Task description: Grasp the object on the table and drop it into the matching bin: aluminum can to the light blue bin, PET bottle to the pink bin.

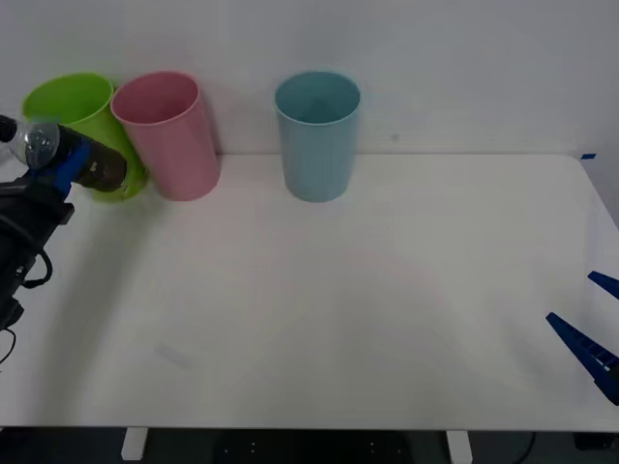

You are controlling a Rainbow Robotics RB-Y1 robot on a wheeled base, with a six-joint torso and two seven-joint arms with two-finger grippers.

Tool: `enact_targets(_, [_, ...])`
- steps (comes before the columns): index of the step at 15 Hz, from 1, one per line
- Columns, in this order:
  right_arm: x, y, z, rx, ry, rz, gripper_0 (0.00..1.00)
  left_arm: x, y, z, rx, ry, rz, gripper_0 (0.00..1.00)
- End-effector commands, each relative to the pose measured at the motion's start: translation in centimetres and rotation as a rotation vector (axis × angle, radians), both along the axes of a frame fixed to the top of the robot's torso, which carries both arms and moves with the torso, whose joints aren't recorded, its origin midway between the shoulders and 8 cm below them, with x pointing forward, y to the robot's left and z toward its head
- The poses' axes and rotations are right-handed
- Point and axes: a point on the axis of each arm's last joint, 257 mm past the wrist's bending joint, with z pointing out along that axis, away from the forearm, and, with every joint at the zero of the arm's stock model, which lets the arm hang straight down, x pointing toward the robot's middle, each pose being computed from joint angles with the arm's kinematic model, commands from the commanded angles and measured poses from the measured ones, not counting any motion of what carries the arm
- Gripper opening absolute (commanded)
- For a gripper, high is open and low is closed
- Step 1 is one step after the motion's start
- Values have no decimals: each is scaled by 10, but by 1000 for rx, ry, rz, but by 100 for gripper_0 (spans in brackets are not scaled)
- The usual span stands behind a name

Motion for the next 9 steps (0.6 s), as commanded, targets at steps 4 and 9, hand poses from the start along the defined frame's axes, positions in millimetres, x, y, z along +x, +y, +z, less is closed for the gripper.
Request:
enact_targets(4, [0, 0, 0, 0, 0, 0, 100, 11, 9, 56, -18, -43, -47, 0])
enact_targets(9, [0, 0, 0, 0, 0, 0, 100, 37, 21, 82, -5, -43, -40, 0])
